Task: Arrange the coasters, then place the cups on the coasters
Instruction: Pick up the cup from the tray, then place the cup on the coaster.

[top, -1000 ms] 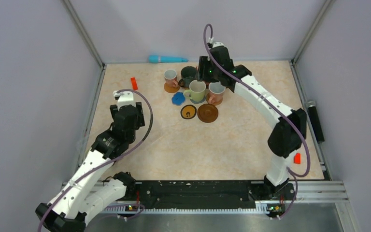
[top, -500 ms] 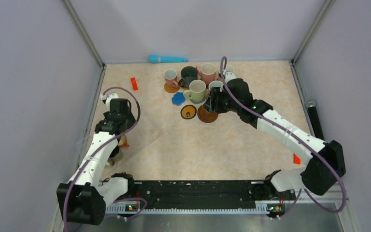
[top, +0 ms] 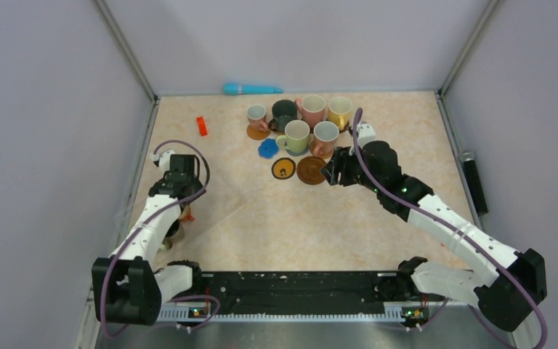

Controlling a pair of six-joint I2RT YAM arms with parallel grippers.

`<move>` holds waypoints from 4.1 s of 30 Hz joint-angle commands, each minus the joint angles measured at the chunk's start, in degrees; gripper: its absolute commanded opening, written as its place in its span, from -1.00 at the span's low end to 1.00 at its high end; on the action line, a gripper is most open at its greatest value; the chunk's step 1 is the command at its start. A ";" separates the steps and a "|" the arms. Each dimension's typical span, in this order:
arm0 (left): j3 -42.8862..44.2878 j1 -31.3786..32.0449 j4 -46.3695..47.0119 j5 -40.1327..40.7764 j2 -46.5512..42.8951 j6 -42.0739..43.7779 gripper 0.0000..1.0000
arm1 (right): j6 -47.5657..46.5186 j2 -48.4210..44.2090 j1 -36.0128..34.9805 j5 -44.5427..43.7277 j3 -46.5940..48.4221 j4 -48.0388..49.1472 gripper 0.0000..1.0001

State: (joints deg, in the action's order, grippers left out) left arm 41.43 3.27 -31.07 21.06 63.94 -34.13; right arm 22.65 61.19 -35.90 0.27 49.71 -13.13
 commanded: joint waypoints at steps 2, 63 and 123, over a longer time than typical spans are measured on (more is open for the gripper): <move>-0.51 -0.59 2.31 2.35 1.85 -3.09 0.08 | -1.07 -1.63 -0.32 -2.98 -0.97 3.80 0.08; 31.34 19.34 11.67 -13.93 25.53 30.88 -1.00 | 0.06 -7.45 -0.14 -13.54 -2.43 2.05 0.98; 49.83 22.57 14.21 -18.52 51.54 36.04 -0.39 | -0.67 -8.95 0.92 -14.91 -2.82 2.08 0.98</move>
State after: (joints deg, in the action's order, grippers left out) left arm 89.14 25.91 -18.46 1.30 116.79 2.96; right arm 22.13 53.56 -35.44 -13.91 47.22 -12.84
